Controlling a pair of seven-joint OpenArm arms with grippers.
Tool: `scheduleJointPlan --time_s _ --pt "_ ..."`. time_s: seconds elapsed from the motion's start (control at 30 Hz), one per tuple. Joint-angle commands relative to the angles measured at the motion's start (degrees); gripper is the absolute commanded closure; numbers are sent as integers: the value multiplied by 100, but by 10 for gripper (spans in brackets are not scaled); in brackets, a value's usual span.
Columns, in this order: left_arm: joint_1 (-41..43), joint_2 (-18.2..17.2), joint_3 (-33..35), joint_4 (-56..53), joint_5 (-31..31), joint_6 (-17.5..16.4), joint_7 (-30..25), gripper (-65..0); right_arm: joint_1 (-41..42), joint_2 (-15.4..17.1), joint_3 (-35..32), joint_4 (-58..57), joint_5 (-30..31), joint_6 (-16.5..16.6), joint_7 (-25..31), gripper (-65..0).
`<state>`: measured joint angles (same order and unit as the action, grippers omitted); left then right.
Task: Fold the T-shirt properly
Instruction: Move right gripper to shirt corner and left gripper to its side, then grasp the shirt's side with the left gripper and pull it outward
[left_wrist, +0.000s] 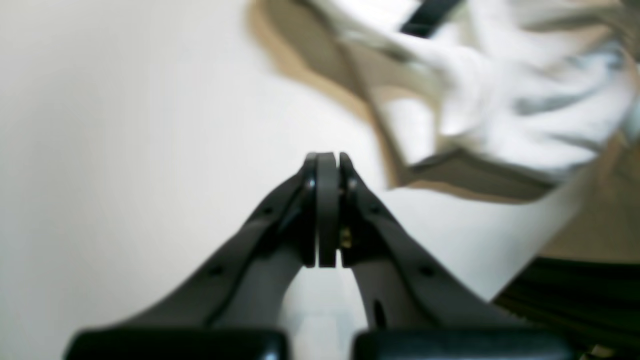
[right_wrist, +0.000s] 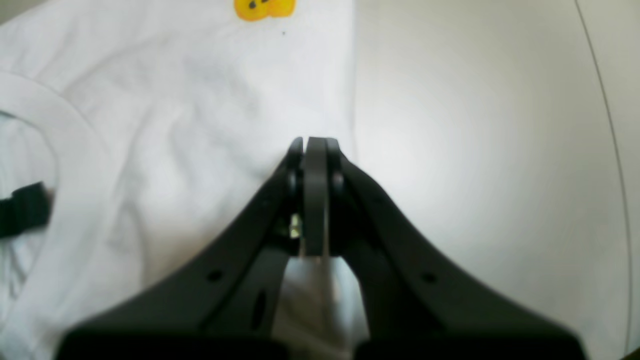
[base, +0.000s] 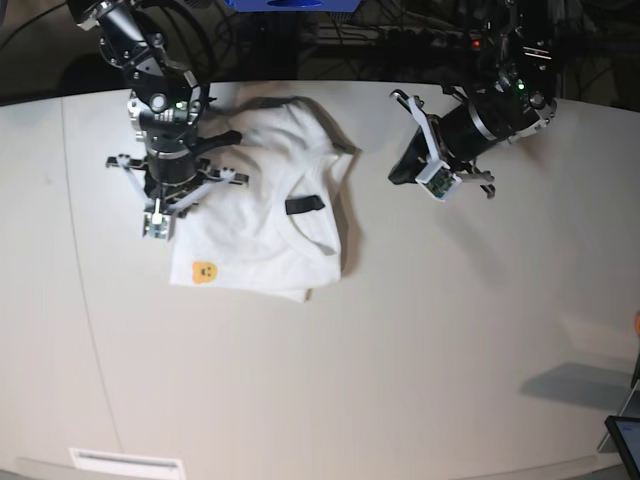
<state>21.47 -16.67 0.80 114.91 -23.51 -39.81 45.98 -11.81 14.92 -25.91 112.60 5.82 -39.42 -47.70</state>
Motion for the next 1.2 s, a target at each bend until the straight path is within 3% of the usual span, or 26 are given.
scheduleJointPlan --time_s 0.0,0.17,0.47,0.77,0.93,1.17 --pt "46 -43 -5 109 149 -19 -92 0 43 69 187 68 -139 -58 115 -3" --pt "477 -43 21 109 931 -19 -92 0 -19 104 776 59 -139 -58 -324 -3" --pt "697 -52 232 74 984 -19 -75 0 -353 51 952 33 -147 -58 -351 -3" --pt "81 -26 1322 -173 1028 -19 -66 0 -907 -116 916 -2 -139 -58 -315 -3" --pt "-279 -26 1322 -568 1028 -19 -66 0 -1100 -292 881 -2 -139 -58 -307 -3" --pt "-1088 133 1366 -1377 984 -19 -66 0 -1161 -353 178 6 -139 -58 -307 -3"
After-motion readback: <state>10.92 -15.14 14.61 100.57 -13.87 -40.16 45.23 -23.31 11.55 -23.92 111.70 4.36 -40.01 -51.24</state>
